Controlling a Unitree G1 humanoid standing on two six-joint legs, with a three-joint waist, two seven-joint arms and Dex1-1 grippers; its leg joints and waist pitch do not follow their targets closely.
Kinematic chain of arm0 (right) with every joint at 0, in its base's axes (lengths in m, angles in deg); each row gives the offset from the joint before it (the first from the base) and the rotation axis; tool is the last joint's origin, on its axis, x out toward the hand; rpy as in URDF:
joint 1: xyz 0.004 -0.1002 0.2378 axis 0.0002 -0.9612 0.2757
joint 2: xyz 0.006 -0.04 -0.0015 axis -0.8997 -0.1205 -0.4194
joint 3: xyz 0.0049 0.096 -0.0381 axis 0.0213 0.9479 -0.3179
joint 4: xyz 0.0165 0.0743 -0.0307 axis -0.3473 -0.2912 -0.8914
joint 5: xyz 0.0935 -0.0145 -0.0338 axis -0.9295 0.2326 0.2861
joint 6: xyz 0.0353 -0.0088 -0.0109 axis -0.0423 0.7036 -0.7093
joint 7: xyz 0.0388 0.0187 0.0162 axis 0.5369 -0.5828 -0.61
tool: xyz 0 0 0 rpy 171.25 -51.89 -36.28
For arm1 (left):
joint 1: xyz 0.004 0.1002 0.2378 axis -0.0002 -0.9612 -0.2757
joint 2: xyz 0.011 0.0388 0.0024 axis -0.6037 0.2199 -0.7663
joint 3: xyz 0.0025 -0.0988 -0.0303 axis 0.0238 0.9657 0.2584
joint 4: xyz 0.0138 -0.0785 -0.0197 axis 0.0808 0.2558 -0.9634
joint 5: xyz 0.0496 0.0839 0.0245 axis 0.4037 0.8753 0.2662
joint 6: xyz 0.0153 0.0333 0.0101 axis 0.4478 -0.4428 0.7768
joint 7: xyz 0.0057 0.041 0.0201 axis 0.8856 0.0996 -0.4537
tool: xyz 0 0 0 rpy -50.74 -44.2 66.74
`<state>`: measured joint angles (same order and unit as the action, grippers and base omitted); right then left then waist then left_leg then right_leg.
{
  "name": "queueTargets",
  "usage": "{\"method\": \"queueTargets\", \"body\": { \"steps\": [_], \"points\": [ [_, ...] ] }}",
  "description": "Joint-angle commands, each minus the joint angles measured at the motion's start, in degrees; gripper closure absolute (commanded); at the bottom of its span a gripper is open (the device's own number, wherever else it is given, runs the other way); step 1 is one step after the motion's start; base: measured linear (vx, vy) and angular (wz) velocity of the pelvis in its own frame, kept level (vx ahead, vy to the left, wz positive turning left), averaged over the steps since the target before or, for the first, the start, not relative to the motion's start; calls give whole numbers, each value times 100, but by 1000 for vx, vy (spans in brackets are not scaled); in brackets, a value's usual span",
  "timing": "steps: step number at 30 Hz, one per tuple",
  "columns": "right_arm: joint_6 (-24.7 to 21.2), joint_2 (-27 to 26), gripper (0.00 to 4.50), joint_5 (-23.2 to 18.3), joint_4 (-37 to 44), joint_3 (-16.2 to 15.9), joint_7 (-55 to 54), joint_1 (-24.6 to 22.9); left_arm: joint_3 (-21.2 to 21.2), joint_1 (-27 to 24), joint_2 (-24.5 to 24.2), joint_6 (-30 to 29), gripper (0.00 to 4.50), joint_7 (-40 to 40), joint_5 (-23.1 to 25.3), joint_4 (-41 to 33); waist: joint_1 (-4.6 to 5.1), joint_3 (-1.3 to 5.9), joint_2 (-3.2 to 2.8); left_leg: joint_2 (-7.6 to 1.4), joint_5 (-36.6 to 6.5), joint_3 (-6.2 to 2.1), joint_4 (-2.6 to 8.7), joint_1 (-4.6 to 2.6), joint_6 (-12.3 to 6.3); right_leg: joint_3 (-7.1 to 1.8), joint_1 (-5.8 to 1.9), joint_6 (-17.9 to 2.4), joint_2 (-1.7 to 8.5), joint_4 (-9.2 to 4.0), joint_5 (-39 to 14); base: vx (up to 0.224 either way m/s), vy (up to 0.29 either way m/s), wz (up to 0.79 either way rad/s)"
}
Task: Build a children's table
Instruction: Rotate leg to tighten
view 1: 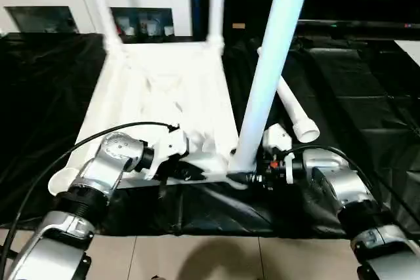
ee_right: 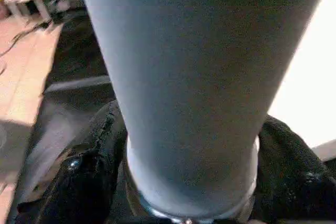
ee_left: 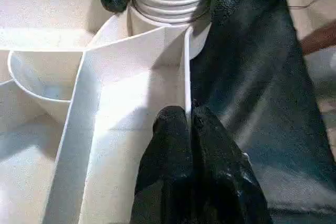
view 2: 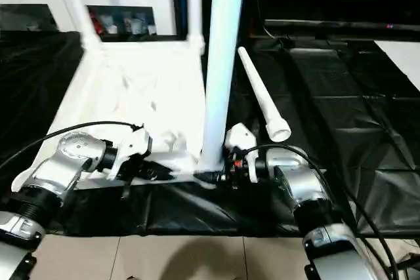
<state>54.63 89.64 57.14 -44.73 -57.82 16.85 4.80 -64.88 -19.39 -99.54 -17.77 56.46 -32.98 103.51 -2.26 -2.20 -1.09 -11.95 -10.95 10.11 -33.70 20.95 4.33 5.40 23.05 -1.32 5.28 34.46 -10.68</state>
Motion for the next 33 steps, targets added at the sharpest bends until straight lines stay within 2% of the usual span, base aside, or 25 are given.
{"method": "queueTargets", "body": {
  "steps": [1,3,4,7,11,13,15,16,18,20,21,22,23,25,28,30,32,33],
  "points": [
    [4,14,148,106,-58,-166,188,40,-210,42,0,86,450,194,117,102,3,312,22,-171,-1172,15,397,-66,-389,-297,-302,-1410,291,-369,-988,0,0,0],
    [-8,-4,148,95,-84,-160,193,75,-203,71,-6,110,450,204,122,147,4,325,27,-169,-1083,12,390,-51,-393,-299,-318,-1417,296,-351,-883,0,0,0],
    [-55,-34,171,41,-104,-147,244,125,-193,124,-20,158,450,240,120,235,-1,337,30,-163,-968,11,378,-43,-427,-296,-328,-1437,295,-334,-727,0,0,0],
    [-74,-70,173,-11,-116,-169,246,136,-184,155,-31,191,450,243,95,294,-8,348,28,-155,-795,14,357,-27,-515,-290,-339,-1489,296,-303,-476,0,0,0],
    [-141,-178,178,-40,-118,-57,-36,83,-122,151,34,129,450,73,63,303,-8,335,29,-153,-875,16,363,-28,-502,-285,-330,-1468,297,-327,-662,0,0,0],
    [-378,-324,178,10,-169,106,-642,17,-19,147,188,-83,450,-318,50,305,8,293,30,-158,-1143,10,394,-35,-360,-290,-308,-1360,298,-376,-1178,0,0,0],
    [-322,-421,178,163,-252,164,-1201,-37,79,164,344,-278,450,-699,51,318,32,269,44,-146,-1365,0,411,-40,-258,-292,-294,-1230,303,-421,-1643,0,0,0],
    [-233,-516,178,272,-345,229,-1683,-64,120,171,450,-384,450,-925,63,324,49,257,45,-126,-1614,-13,403,-83,-141,-299,-260,-1027,327,-504,-2290,0,0,0],
    [-203,-752,178,395,-550,410,-2652,-95,154,194,673,-585,450,-1492,178,353,101,224,37,-117,-1729,-41,437,-73,-25,-293,-249,-889,319,-528,-2598,0,0,0],
    [-307,-1054,178,439,-703,593,-3599,-114,165,186,968,-787,450,-1958,228,330,177,222,42,-86,-1956,-81,445,-76,39,-255,-247,-622,315,-589,-3093,0,0,0],
    [-359,-1168,178,467,-762,649,-3956,-109,161,189,1076,-838,450,-2145,259,325,177,222,42,-86,-1956,-81,445,-76,39,-255,-247,-622,315,-589,-3093,0,0,0],
    [-404,-1331,178,540,-858,687,-4455,-79,127,186,1237,-954,450,-2343,299,299,248,207,33,-75,-2128,-87,436,-109,52,-243,-194,-552,302,-643,-3272,0,0,0],
    [-423,-1404,178,554,-902,699,-4624,-51,113,187,1302,-988,450,-2413,315,290,257,213,36,-66,-2182,-91,429,-124,43,-229,-189,-527,300,-655,-3342,0,0,0],
    [-494,-1697,178,566,-902,685,-4926,-1,46,194,1531,-1126,450,-2643,382,220,297,208,-1,-63,-2303,-101,436,-128,-16,-213,-165,-490,290,-691,-3374,0,0,0],
    [-397,-1793,178,706,-847,550,-4996,17,-4,206,1636,-1158,450,-2709,414,188,343,215,8,-56,-2399,-111,450,-115,-59,-185,-184,-459,286,-715,-3341,0,0,0],
    [-300,-1830,122,735,-830,529,-5023,41,-39,216,1661,-1124,450,-2711,446,184,372,210,-2,-61,-2507,-116,462,-126,-78,-181,-167,-477,280,-732,-3325,0,0,0],
    [-187,-1802,91,597,-878,664,-4850,119,-63,217,1631,-1045,450,-2657,468,153,384,222,-35,-88,-2602,-131,491,-133,-81,-186,-183,-580,291,-722,-3062,0,0,0],
    [-184,-1784,91,588,-879,671,-4816,125,-66,214,1617,-1025,450,-2629,467,146,391,223,-34,-95,-2600,-137,506,-118,-86,-186,-201,-608,288,-710,-2965,0,0,0]
  ]
}}
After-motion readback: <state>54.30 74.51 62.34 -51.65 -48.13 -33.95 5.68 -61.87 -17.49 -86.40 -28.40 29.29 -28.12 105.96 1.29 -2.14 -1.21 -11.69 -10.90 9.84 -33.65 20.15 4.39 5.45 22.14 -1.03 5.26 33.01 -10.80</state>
